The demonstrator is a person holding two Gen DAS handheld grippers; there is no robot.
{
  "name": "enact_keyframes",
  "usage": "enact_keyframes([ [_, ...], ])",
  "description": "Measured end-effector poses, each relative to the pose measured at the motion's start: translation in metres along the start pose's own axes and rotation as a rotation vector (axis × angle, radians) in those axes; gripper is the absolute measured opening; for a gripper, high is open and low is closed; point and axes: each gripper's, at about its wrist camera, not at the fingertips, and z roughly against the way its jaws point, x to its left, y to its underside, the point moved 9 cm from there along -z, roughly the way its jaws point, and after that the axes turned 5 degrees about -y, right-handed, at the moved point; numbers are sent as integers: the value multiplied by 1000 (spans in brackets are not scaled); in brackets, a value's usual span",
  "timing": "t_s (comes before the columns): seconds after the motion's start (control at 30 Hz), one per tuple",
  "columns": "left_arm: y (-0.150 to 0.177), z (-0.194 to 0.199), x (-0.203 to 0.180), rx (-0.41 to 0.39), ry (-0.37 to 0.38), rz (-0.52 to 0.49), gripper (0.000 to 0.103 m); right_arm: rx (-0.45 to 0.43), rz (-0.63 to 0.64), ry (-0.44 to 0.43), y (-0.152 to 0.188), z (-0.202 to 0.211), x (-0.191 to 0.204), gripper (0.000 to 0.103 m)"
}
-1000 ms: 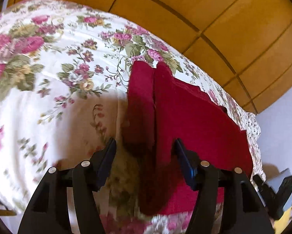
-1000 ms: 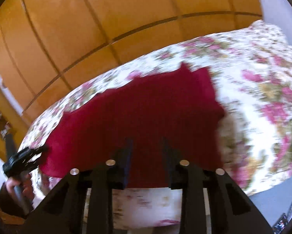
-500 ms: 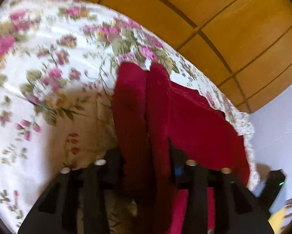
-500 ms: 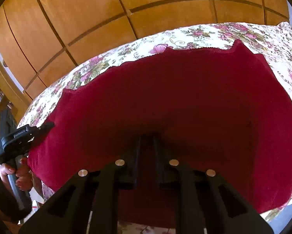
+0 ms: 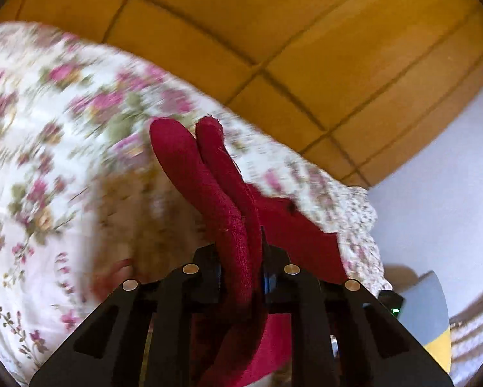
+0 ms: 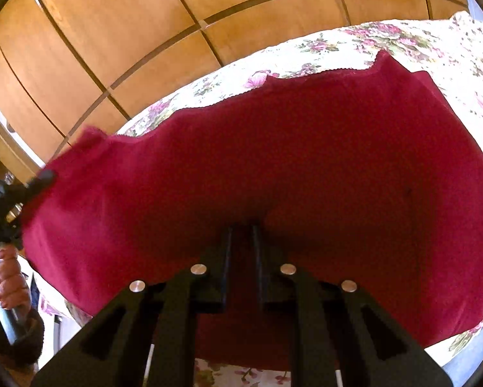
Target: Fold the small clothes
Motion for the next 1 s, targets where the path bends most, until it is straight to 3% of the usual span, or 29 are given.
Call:
enact_keyframes([
  [0.13,-8,3,-57,-3,42,-89,17,-37,-49,-40,-6,20,-2,27],
  [0.47,9,-32,-166,66,102,-230,17,-111,-116,-39,-5,81,-42,30],
  [0.67,45,-76,-211,142,108,-301,17,-156,-215,-31,0,102,-75,31],
  [1.0,122,-172,-245,232,4,-431,20,-218,-320,-9,-5,135,-112,31],
])
